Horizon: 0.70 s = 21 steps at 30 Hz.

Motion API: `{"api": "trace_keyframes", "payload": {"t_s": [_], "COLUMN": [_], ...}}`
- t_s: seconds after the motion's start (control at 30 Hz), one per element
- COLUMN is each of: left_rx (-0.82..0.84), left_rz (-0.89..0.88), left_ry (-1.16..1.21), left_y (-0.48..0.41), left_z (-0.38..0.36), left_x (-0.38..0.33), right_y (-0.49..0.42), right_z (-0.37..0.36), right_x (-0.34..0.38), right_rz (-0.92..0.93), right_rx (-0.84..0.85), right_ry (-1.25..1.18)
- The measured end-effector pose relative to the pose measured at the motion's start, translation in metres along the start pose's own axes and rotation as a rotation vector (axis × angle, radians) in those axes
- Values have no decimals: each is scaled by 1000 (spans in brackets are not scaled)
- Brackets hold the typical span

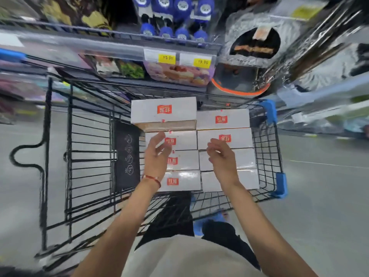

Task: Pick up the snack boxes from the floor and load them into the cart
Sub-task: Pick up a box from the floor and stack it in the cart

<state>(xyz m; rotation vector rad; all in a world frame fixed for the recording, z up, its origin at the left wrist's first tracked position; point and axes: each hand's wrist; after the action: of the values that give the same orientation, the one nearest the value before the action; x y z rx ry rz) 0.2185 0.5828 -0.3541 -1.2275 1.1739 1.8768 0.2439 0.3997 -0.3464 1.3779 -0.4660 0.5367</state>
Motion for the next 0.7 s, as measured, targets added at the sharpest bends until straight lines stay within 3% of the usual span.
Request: {"api": "trace_keyframes", "payload": {"t_s": [0.37,0.7], "left_rx": [245,631], "left_rz": [-230,-226], "left_ry": [-12,-40], "left_y": [116,248], "left_z": [-112,-270], "left_x": [-41,-38], "right_y": [63,128], "right_z": [157,329], "right_x": [-68,-148], "right_rz": [81,125], "right_rx": [-61,-311], "right_ry": [-226,-527]}}
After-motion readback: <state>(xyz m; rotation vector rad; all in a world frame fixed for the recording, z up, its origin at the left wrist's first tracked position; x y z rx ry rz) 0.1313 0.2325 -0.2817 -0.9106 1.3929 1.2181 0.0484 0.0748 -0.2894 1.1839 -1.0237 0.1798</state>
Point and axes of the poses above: each hand's wrist, its own y-axis away from the middle knuckle, its own z-axis out of the back of the hand, x = y × z, and after that the axes turned 12 degrees about -z, right-handed
